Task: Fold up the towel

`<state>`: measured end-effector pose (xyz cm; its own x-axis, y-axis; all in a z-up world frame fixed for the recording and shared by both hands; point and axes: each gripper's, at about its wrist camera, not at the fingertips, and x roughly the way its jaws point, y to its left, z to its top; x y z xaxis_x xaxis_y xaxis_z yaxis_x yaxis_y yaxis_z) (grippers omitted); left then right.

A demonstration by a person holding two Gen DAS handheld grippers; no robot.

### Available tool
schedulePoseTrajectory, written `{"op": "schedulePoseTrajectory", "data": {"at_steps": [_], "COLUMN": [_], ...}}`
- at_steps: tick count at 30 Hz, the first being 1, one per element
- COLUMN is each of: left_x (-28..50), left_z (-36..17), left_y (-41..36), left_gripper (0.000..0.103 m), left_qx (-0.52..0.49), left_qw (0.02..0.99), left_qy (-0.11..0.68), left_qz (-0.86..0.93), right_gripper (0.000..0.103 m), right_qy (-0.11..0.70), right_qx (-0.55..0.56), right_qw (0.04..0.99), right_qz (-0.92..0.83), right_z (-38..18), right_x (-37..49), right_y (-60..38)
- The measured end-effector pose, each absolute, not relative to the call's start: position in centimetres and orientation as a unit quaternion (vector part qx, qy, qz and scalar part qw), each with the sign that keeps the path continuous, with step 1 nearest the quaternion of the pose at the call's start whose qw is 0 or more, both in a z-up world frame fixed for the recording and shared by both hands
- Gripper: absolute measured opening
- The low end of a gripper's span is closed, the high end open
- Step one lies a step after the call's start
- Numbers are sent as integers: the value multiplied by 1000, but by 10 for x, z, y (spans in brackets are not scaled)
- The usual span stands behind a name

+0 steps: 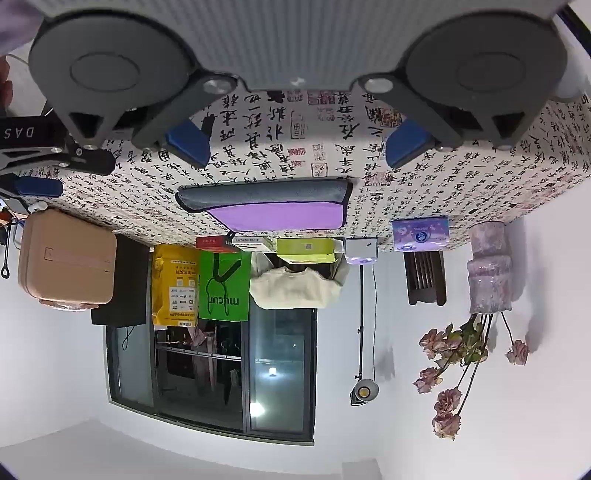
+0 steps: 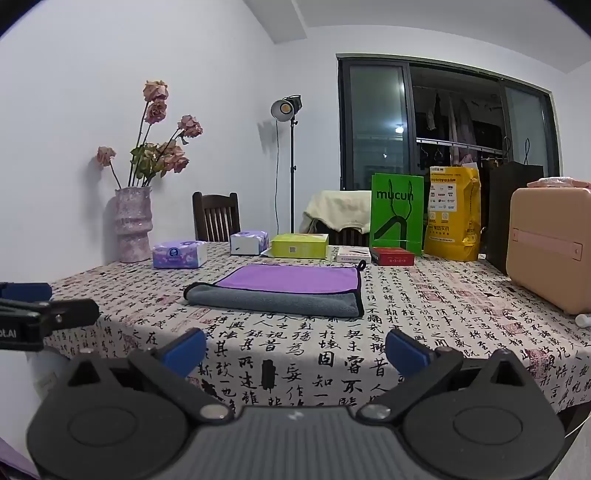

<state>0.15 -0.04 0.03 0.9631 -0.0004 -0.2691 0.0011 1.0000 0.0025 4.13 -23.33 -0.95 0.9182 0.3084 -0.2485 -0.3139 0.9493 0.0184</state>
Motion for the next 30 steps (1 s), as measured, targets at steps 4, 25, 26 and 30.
{"op": "schedulePoseTrajectory", "data": {"at_steps": [4, 25, 26, 30], "left_x": [1, 2, 3, 2], "left_z": [0, -3, -3, -2], "left_y": [0, 0, 0, 0], "left_gripper": [103, 103, 103, 103], "left_qx": [0, 1, 1, 1], "left_qw": [991, 992, 992, 992], "left_qy": [130, 128, 128, 128], "left_qz": [0, 0, 1, 0], "right_gripper": [103, 103, 103, 103], "right_qy": [125, 128, 128, 127], "right_qx": [-8, -8, -8, -9], "right_qw": [979, 979, 979, 979], "right_qz": [160, 159, 158, 158], "right_z": [-10, -8, -8, -8], "right_x": [41, 42, 42, 42], "right_y": [-233, -234, -234, -234]}}
